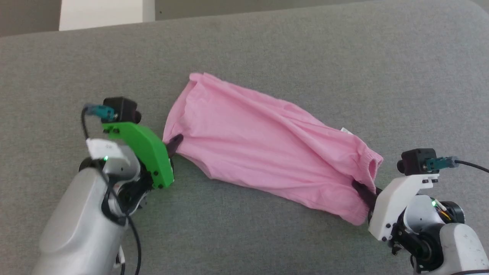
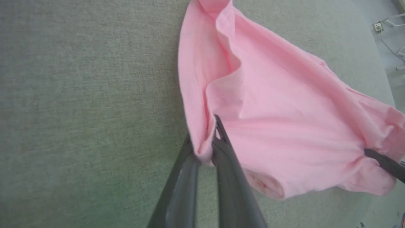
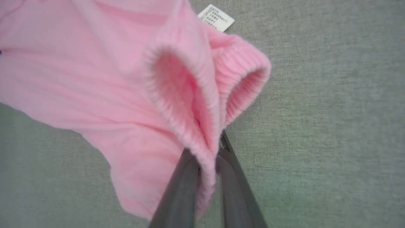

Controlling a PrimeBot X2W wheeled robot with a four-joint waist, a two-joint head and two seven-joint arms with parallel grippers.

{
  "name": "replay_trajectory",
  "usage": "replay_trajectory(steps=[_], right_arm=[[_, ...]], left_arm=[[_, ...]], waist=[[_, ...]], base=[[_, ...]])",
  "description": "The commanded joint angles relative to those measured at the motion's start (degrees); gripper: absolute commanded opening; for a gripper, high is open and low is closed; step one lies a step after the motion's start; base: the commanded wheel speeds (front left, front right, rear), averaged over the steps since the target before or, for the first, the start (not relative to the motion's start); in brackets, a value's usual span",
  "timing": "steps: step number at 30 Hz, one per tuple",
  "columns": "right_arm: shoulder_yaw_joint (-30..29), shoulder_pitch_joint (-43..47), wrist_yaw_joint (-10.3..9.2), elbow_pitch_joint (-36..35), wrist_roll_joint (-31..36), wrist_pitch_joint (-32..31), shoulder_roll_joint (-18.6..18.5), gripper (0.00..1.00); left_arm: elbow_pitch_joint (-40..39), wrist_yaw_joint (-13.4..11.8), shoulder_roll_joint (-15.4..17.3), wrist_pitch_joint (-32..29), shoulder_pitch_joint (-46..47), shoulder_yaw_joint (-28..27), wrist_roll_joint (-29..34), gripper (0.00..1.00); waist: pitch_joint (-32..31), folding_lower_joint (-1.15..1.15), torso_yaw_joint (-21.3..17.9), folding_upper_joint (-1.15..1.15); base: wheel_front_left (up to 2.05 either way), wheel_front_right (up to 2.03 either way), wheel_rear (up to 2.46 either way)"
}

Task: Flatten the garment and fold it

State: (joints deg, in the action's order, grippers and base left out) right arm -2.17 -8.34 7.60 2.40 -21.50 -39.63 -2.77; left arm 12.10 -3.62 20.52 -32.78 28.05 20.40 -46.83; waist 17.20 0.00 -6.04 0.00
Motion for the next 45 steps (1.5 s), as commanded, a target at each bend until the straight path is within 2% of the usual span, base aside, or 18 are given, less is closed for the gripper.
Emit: replay_trajectory(steps=[1, 6, 12, 17, 21, 22, 23, 24, 25, 26, 30, 34, 38, 41, 45], right_arm=[[-0.35, 0.87, -0.11, -1.31, 0.42, -1.29, -0.10, 0.00], [-2.47, 2.28, -0.11, -6.73, 2.84, -8.64, -0.60, 0.00], [-3.27, 2.53, -0.11, -10.18, 3.74, -15.86, -5.06, 0.00], [-1.77, 0.77, -0.11, -9.25, 4.81, -20.00, -7.89, 0.00], [-0.94, -1.00, -0.11, -6.71, 5.68, -21.49, -9.45, 0.00], [-0.84, -1.29, -0.11, -6.16, 5.74, -21.49, -9.50, 0.00], [-0.74, -1.51, -0.11, -5.48, 5.96, -21.36, -9.57, 0.00], [-0.47, -1.55, -0.11, -5.02, 6.15, -21.18, -9.70, 0.20], [-0.40, -1.49, -0.11, -4.56, 5.98, -20.86, -9.46, 0.96], [-0.45, -1.41, -0.11, -4.33, 5.74, -20.51, -9.17, 1.00], [-1.07, 0.04, -0.11, -5.04, 4.62, -18.87, -7.92, 1.00], [-4.98, 2.60, -0.11, -9.08, 4.86, -15.04, -4.75, 1.00], [-9.09, 5.63, -0.11, -14.79, 7.02, -11.13, -1.32, 1.00], [-11.25, 7.59, -0.11, -18.51, 7.86, -6.74, -0.29, 1.00], [-11.52, 9.79, -0.11, -19.03, 5.50, 0.17, -0.14, 1.00]], left_arm=[[-1.58, -0.47, 0.48, 1.09, -2.43, -1.09, -1.04, 0.00], [-9.65, -2.18, 0.32, 4.30, -11.95, -3.68, -3.53, 0.00], [-16.45, -4.45, -0.75, 6.44, -22.14, -3.72, -4.50, 0.00], [-17.76, -5.72, -2.25, 6.78, -28.02, -1.96, -4.95, 0.00], [-15.96, -5.79, -3.74, 6.37, -29.75, -0.07, -5.36, 0.00], [-15.39, -5.86, -3.89, 6.03, -29.82, 0.43, -5.28, 0.15], [-14.90, -5.81, -4.11, 5.79, -29.79, 0.92, -5.24, 0.98], [-14.66, -5.76, -4.39, 5.88, -29.68, 1.02, -5.33, 1.00], [-14.41, -5.74, -4.42, 5.94, -29.46, 1.11, -5.20, 1.00], [-14.32, -5.80, -4.32, 5.88, -29.27, 1.10, -5.10, 1.00], [-15.34, -6.73, -2.36, 6.46, -28.38, -0.44, -3.82, 1.00], [-18.32, -8.15, -0.41, 10.86, -26.76, -5.78, -2.73, 1.00], [-21.09, -8.25, 2.00, 20.17, -23.95, -9.62, 3.49, 1.00], [-20.93, -5.96, 3.50, 30.04, -22.06, -10.44, 9.61, 1.00], [-17.93, -3.93, 3.41, 42.91, -21.18, -10.28, 15.80, 1.00]], waist=[[-1.70, 0.00, 1.28, 0.00], [-3.35, 0.00, 3.38, 0.00], [-4.19, 0.00, 6.27, 0.00], [-4.32, 0.00, 7.55, 0.00], [-4.39, 0.00, 8.22, 0.00], [-4.45, 0.00, 8.29, 0.00], [-4.56, 0.00, 8.38, 0.00], [-4.65, 0.00, 8.47, 0.00], [-4.78, 0.00, 8.52, 0.00], [-4.92, 0.00, 8.54, 0.00], [-5.79, 0.00, 8.36, 0.00], [-6.71, 0.00, 8.10, 0.00], [-7.26, 0.00, 7.79, 0.00], [-7.37, 0.00, 7.66, 0.00], [-7.24, 0.00, 7.35, 0.00]], base=[[0.00, 0.00, 0.00], [0.00, 0.00, 0.00], [0.00, 0.00, 0.00], [0.00, 0.00, 0.00], [0.00, 0.00, 0.00], [0.00, 0.00, 0.00], [0.00, 0.00, 0.00], [0.00, 0.00, 0.00], [0.00, 0.00, 0.00], [0.00, 0.00, 0.00], [0.00, 0.00, 0.00], [0.00, 0.00, 0.00], [0.00, 0.00, 0.00], [0.00, 0.00, 0.00], [0.00, 0.00, 0.00]])
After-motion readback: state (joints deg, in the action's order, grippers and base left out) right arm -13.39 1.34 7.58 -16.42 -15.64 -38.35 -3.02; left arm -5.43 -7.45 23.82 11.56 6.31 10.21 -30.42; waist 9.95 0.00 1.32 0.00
